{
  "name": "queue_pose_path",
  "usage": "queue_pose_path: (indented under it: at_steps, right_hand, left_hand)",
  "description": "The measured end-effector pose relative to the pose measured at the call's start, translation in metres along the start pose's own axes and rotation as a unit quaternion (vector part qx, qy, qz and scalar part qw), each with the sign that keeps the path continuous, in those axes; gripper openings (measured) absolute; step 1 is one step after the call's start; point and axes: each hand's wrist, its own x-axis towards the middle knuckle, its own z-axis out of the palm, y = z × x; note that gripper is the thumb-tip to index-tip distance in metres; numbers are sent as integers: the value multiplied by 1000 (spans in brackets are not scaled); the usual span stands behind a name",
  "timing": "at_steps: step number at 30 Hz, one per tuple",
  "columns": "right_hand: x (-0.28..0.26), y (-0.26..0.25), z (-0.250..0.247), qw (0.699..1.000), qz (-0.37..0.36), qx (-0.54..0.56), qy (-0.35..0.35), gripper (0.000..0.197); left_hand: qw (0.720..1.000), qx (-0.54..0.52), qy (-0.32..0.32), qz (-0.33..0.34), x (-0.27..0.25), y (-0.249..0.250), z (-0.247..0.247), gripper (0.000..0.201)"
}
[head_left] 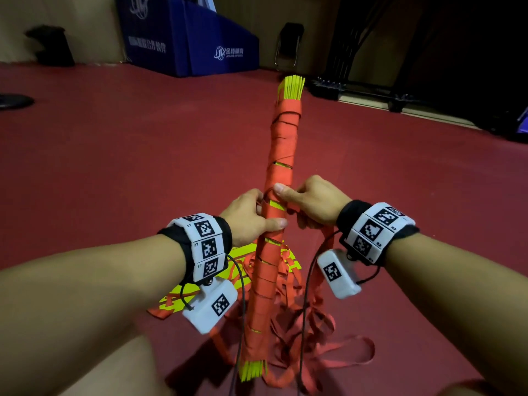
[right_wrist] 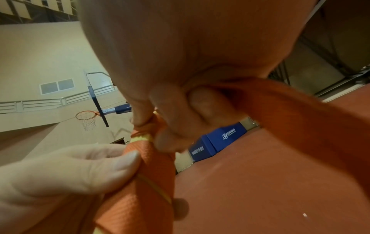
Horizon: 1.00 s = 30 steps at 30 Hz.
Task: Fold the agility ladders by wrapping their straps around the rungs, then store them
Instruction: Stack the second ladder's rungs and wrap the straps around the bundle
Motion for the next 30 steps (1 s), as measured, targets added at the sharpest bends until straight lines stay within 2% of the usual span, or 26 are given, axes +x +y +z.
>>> queue_pose_path:
  at_steps: [6,9,13,17,19,22,23,27,30]
  right_hand:
    - [-2,-1,3,999,-40,-22,12,57]
    - [-2,-4,6,999,-34,16,11,57]
    - [-1,-7,9,999,-37,13,30,67]
    - [2,-2,7,997,-33,51,40,55]
    - [1,3,3,998,-34,50,30,56]
    - [-2,4,1,999,-32,28,20,59]
    - [-2,3,1,999,-29,12,26,61]
    - [0,-1,0,996,-33,-45,69,62]
    - [4,0,0,992,-35,-55,112,65]
  left_hand:
    - [997,74,20,23,-2,0,-3,65]
    - [995,97,26,16,-3,3,1,65]
    - [997,64,31,18,-5,8,3,81]
    - [999,-25,29,-1,-1,5,4,84]
    - [998,-58,20,-7,0,5,3,76]
    - [998,-58,0,-6,-3,6,0,46]
    - [999,-50,6,-3,-3,5,-1,42]
    - [998,-43,47,0,2,2,-2,60]
    - [996,-29,84,1,0,8,-2,54]
